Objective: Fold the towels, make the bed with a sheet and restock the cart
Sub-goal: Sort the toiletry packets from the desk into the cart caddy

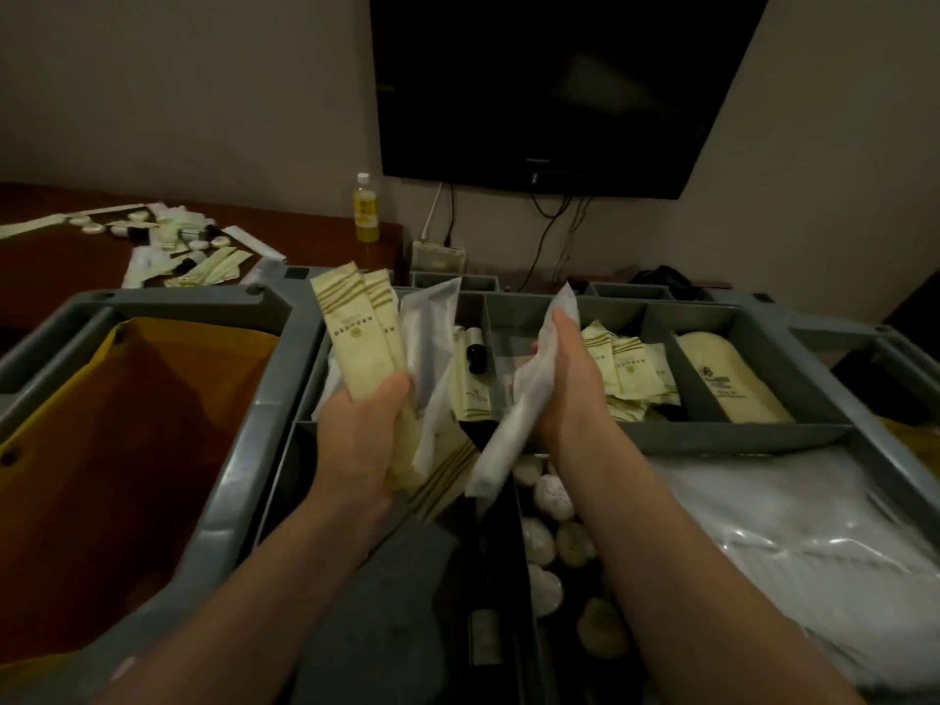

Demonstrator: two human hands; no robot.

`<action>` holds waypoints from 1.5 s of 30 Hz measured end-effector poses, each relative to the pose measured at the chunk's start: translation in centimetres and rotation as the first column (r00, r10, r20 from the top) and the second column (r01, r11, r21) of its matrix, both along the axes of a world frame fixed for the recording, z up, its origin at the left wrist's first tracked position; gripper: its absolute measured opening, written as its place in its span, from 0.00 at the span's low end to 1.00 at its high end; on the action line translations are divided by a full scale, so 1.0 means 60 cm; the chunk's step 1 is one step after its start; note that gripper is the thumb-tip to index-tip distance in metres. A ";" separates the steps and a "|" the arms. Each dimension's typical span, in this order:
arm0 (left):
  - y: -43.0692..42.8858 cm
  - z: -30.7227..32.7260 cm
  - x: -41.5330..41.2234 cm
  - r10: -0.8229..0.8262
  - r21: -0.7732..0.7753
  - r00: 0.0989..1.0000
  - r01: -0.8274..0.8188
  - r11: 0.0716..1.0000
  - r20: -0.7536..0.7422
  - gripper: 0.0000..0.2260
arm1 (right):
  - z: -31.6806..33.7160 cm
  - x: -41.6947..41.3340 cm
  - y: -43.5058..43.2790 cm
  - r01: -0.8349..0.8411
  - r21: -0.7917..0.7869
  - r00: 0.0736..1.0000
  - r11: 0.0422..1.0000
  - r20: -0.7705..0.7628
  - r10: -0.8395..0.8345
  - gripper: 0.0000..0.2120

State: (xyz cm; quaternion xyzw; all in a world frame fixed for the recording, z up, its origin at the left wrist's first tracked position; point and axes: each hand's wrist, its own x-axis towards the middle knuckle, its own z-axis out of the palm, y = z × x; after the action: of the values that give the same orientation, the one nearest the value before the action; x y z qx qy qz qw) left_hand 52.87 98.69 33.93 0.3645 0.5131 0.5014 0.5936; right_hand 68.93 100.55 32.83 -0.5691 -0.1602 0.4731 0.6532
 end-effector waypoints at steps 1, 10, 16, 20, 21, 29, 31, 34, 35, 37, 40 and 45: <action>0.004 0.002 -0.003 0.000 0.007 1.000 0.000 1.000 0.005 0.03 | 0.008 0.022 0.015 0.029 0.006 0.999 1.000 0.017 -0.029 0.14; 0.032 0.003 -0.028 -0.041 -0.028 0.999 0.041 0.999 0.013 0.07 | 0.014 0.123 0.129 0.060 -0.184 0.866 0.981 0.499 0.040 0.26; 0.042 -0.002 -0.034 -0.020 -0.012 1.000 0.020 1.000 0.010 0.12 | -0.014 0.142 0.146 0.115 -0.147 0.788 0.982 0.616 0.000 0.23; 0.041 -0.005 -0.031 -0.027 -0.025 0.999 0.028 0.999 0.020 0.11 | 0.001 0.168 0.157 0.201 -0.060 0.754 0.978 0.647 -0.115 0.24; 0.041 -0.005 -0.029 -0.024 -0.026 0.999 0.025 0.999 0.025 0.10 | 0.008 0.172 0.158 0.187 -0.057 0.728 0.981 0.678 -0.099 0.23; 0.034 -0.011 -0.022 0.027 -0.045 0.999 -0.025 0.999 0.039 0.09 | 0.036 0.179 0.113 0.125 -0.026 0.670 0.992 0.739 -0.065 0.19; 0.033 -0.014 -0.019 0.035 -0.051 0.998 -0.033 0.998 0.047 0.09 | 0.021 0.171 0.088 -0.020 -0.183 0.715 0.983 0.685 0.142 0.17; 0.031 -0.017 -0.014 0.047 -0.039 0.997 -0.045 0.998 0.056 0.08 | -0.023 0.138 0.068 -0.219 -0.548 0.584 0.807 0.589 0.558 0.19; 0.030 -0.018 -0.012 0.048 -0.034 0.997 -0.046 0.998 0.060 0.06 | -0.039 0.128 0.072 -0.231 -0.620 0.541 0.750 0.559 0.629 0.19; 0.029 -0.020 -0.009 0.056 -0.030 0.996 -0.054 0.998 0.063 0.04 | -0.061 0.109 0.085 -0.231 -0.721 0.443 0.653 0.520 0.730 0.16; 0.024 -0.022 -0.010 0.063 -0.045 0.996 -0.061 0.997 0.064 0.05 | -0.089 0.105 0.106 -0.164 -0.734 0.336 0.659 0.587 0.737 0.21; 0.021 -0.025 -0.014 0.087 -0.069 0.995 -0.084 0.994 0.049 0.04 | -0.098 0.114 0.102 -0.003 -0.512 -0.100 0.859 0.855 0.509 0.17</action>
State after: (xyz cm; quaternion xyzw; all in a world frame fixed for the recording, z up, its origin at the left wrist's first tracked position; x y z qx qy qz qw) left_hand 52.03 99.98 32.42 0.3090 0.5294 0.5182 0.5964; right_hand 75.79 106.65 26.95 -0.7904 -0.5993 0.0569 0.1135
